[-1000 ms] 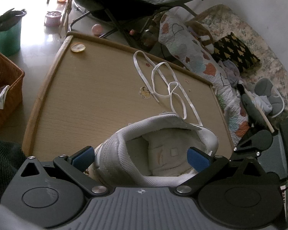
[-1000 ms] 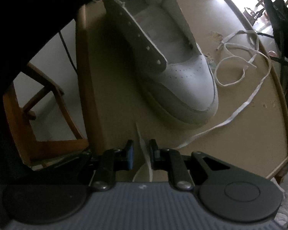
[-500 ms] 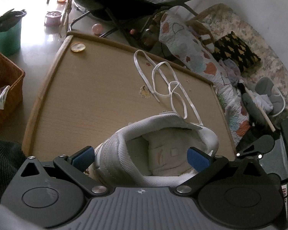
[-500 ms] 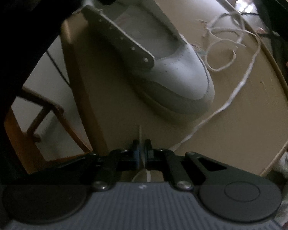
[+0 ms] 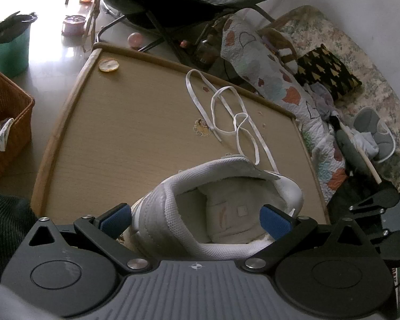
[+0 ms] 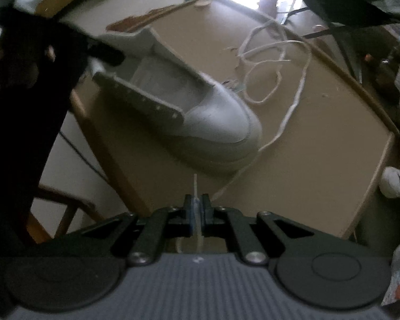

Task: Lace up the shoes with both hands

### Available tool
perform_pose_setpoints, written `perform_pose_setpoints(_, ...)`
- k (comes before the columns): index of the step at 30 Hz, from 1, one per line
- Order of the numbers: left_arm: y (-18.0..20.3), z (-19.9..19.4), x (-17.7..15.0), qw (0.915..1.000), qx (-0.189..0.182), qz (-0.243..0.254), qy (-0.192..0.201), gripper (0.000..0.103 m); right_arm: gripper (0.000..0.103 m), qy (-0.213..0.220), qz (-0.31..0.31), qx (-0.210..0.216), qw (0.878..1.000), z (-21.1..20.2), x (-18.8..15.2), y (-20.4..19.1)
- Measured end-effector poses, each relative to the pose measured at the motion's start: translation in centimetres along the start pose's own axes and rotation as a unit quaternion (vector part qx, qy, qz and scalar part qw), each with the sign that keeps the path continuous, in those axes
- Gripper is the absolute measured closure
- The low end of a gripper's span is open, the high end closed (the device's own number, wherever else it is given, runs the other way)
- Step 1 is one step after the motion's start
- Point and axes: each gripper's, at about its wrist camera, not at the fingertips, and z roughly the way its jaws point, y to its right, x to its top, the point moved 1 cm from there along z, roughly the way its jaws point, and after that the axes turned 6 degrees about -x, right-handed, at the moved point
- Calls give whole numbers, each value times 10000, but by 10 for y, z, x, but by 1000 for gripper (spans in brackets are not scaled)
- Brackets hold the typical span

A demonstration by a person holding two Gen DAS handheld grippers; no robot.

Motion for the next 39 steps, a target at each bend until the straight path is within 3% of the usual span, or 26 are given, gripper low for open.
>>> perform_pose_setpoints(10,2,-3,1,10000,6,71,36,0,98,295,774,-34,9966,-13,-4,16)
perform_pose_setpoints(19,22,-13,5,9978,200,626,75,0,98,574,1411,511,9870,-17,6,12)
perform_pose_setpoints(28,34,-24,14,9955,250,905,-133,0,98,399,1567,725,9842,-2,22,2)
perform_pose_setpoints(35,36,-33,21,9949,92,979,-219,0,98,192,1606,808,9835,1,25,7)
perform_pose_setpoints(39,33,-31,33,9954,-34,839,-470,1,98,65,1621,899,9826,2,29,11)
